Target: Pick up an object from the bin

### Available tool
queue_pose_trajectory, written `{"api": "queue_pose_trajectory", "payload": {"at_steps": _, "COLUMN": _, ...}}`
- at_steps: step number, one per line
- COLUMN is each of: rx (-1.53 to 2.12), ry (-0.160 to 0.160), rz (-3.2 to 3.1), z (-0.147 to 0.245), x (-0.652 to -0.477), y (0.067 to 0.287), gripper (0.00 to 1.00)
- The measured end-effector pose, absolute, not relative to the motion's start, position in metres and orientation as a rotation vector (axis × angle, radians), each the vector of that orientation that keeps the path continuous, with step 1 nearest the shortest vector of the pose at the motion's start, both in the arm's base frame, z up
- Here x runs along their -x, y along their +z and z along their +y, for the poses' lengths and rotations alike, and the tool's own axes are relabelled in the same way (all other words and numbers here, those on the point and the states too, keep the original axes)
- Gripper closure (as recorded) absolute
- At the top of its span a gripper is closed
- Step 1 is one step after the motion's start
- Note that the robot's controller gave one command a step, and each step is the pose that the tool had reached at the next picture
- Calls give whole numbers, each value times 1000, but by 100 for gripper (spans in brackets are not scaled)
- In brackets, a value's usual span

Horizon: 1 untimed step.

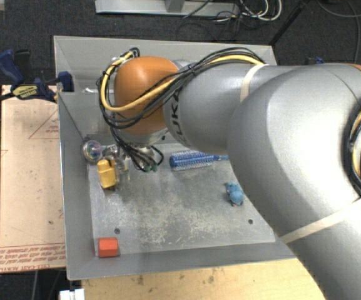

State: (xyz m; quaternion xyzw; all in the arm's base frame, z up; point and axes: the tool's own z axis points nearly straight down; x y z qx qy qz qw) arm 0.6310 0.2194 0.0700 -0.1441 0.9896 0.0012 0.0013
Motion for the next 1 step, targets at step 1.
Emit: {"api": "queue_pose_trajectory", "payload": {"at_steps": 1, "rx": 518, "ry": 4, "rz": 3085, "z": 208, "x": -646, "y": 213, "gripper": 100}}
